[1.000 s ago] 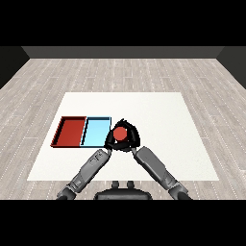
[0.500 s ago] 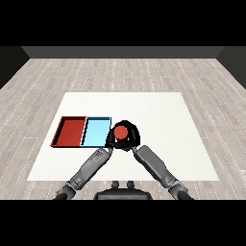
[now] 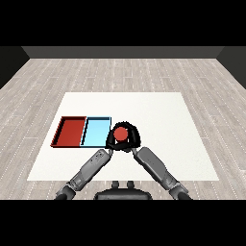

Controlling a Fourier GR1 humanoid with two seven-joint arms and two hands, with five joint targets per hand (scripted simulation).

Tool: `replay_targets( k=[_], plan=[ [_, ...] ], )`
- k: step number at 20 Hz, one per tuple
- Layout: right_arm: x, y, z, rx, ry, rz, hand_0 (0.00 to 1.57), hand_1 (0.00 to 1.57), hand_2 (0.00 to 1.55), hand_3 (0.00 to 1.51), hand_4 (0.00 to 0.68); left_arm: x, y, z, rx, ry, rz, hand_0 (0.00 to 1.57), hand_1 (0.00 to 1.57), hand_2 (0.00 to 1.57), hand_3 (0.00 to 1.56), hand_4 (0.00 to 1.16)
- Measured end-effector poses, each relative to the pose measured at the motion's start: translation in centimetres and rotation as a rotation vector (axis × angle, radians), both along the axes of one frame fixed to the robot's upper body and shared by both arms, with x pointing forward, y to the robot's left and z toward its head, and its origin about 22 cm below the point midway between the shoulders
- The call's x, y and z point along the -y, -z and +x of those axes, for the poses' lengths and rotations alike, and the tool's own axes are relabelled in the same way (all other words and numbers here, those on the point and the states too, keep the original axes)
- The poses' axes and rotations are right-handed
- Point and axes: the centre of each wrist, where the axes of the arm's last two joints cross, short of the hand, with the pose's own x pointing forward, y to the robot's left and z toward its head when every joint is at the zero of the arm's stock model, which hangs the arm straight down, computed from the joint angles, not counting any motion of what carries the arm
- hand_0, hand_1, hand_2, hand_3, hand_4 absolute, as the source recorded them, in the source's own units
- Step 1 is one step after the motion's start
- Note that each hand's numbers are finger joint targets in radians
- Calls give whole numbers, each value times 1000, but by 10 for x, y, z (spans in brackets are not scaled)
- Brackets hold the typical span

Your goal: Pick the red can and put it in the red box

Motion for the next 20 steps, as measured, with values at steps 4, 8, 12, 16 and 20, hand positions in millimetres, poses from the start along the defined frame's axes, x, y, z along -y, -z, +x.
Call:
replay_targets(
  k=[4,8,12,16,20],
  plan=[
    [1,-9,1,-19,-44,34,0,0,0,0,0,-1,-5,1,10,6,-28,1571,1571,1569,1491,1140],
    [2,-10,2,-1,-63,37,0,0,0,0,0,1,-6,1,4,6,-37,1571,1571,1569,1491,1140],
    [2,-18,4,14,-65,37,0,0,0,0,0,1,-9,2,9,8,-40,1571,1571,1571,1487,1147],
    [8,-25,10,31,-57,22,0,0,0,0,0,3,-8,-1,11,3,-26,1571,1571,1571,1482,1152],
    [21,-26,5,55,-17,0,0,0,0,0,0,1,-3,-8,4,18,-19,1571,1571,1571,1479,1145]
  ],
)
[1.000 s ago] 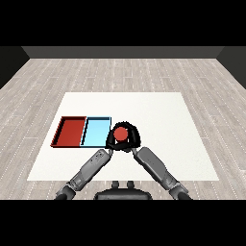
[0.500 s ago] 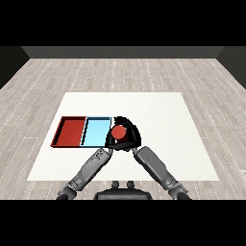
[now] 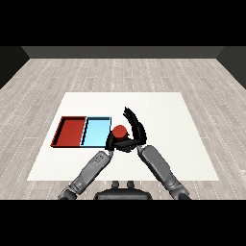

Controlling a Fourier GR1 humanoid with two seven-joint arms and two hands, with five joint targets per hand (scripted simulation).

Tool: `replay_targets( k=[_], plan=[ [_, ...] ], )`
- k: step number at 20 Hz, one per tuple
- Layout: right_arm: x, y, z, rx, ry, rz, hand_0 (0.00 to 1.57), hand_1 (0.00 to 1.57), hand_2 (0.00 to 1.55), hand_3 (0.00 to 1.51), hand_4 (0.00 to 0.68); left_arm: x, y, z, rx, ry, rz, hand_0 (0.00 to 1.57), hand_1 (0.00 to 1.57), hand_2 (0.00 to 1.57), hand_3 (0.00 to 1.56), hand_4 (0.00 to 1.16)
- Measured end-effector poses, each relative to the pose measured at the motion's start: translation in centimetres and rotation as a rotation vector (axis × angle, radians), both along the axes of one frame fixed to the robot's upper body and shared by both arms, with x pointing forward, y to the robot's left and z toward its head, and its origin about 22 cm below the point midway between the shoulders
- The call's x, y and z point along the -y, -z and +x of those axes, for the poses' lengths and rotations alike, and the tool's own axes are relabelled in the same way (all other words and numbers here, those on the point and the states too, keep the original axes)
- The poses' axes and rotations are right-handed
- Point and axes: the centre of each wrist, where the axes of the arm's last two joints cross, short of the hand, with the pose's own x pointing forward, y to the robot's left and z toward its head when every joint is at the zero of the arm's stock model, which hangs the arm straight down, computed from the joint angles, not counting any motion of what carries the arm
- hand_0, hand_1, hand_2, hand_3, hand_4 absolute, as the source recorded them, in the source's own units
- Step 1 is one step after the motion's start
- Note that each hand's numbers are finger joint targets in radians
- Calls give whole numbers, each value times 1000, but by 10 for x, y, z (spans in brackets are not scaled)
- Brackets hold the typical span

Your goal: Pick the red can and put it in the red box

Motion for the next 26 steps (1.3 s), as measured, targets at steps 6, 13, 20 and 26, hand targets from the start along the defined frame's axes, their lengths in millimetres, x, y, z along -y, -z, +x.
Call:
replay_targets(
  k=[6,13,20,26],
  plan=[
    [19,-34,4,69,63,32,0,0,0,0,0,-12,11,1,-25,-21,-23,1571,1571,1571,1491,1118],
    [68,-65,-13,130,160,75,0,0,0,0,0,-36,8,11,-24,-66,-8,1571,1571,1571,1462,1130],
    [124,-35,-18,82,262,91,0,0,0,0,0,-69,-13,19,35,-132,47,1571,1571,1561,1461,1111],
    [161,15,-24,3,334,17,0,0,0,0,0,-113,-35,28,53,-214,137,1571,1571,1557,1419,1123]
  ],
)
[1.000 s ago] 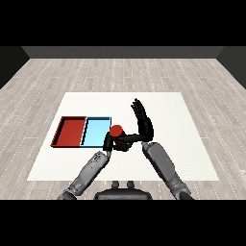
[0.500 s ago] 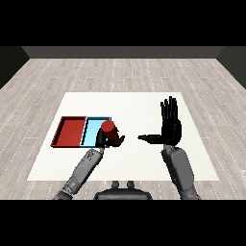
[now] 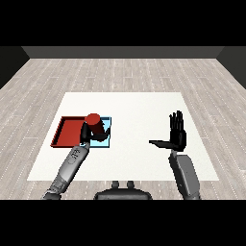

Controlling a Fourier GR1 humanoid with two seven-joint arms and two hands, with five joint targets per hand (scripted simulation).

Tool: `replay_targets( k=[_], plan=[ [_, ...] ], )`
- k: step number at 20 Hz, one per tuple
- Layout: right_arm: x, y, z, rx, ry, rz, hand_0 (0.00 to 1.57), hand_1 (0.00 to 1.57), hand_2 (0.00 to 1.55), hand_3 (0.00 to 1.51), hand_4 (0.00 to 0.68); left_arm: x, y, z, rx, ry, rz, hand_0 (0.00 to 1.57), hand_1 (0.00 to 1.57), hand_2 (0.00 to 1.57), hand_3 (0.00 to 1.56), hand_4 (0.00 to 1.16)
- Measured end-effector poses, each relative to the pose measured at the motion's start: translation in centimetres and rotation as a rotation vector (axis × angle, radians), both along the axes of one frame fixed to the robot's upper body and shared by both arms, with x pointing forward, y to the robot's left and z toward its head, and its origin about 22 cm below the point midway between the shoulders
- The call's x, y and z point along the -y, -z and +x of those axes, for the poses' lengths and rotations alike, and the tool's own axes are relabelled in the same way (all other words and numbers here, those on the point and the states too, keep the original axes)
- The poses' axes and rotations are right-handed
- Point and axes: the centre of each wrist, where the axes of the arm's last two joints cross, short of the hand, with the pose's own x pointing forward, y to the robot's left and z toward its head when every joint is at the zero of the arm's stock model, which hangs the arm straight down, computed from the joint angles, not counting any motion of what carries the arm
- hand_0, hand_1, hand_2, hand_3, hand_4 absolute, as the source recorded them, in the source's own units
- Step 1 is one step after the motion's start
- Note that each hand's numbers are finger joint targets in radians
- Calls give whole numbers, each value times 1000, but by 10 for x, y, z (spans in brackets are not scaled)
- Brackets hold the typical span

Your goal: Pick the red can and put it in the red box

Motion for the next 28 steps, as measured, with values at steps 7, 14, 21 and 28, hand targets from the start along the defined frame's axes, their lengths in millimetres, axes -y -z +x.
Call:
replay_targets(
  k=[7,14,21,28],
  plan=[
    [20,41,-13,-105,25,-17,0,0,0,0,0,-44,-16,25,-25,-123,143,1445,1445,1456,1394,1106],
    [22,60,-15,-157,39,-19,0,0,0,0,0,-110,-6,57,-161,-284,262,1571,1571,1560,1457,1101],
    [25,62,-11,-132,37,-36,0,0,0,0,0,-166,47,60,-338,-434,289,1571,1571,1571,1501,1040],
    [28,57,-13,-73,40,-65,0,0,0,0,0,-191,82,52,-547,-553,381,534,534,615,0,664]
  ],
)
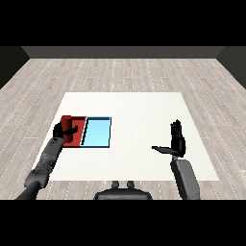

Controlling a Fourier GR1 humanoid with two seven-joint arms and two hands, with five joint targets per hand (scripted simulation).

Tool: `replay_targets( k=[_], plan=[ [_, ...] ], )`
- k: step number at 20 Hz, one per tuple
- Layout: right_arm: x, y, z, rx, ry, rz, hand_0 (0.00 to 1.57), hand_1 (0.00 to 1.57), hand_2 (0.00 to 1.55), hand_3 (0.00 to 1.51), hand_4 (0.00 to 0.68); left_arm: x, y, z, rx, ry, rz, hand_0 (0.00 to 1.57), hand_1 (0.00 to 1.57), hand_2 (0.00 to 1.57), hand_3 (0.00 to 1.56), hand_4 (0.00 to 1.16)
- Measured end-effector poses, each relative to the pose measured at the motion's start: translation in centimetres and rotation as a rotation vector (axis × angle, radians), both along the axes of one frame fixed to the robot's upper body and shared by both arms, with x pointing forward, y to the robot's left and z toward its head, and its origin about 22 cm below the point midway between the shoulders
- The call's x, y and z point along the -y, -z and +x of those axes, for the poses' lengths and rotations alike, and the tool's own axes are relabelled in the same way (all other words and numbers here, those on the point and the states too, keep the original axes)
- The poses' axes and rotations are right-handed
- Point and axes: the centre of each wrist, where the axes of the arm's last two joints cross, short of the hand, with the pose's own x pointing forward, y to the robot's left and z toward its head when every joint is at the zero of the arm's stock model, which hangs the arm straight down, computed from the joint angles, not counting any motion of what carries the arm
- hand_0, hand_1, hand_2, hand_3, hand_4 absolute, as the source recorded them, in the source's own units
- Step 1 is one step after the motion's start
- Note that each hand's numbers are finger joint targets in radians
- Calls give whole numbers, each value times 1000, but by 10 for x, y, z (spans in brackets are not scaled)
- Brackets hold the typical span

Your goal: Pick the red can and put it in the red box

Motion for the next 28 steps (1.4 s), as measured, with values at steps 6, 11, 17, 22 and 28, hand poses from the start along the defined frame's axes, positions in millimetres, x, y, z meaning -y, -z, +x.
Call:
replay_targets(
  k=[6,11,17,22,28],
  plan=[
    [-2,2,-3,35,1,-7,0,0,0,0,0,-3,16,-7,-107,-74,-30,1246,1246,1169,0,455],
    [-2,1,-3,62,-16,-1,0,0,0,0,0,-12,18,-11,-207,-9,-5,0,0,0,0,319],
    [-1,-5,-5,79,-36,15,0,0,0,0,0,-13,12,-7,-357,2,50,0,0,0,0,0],
    [1,-4,-10,92,-45,20,0,0,0,0,0,-18,8,-6,-293,-53,-9,0,0,0,0,0],
    [-3,-5,-11,105,-68,18,0,0,0,0,0,-9,-6,7,157,-28,-167,0,0,0,0,0]
  ],
)
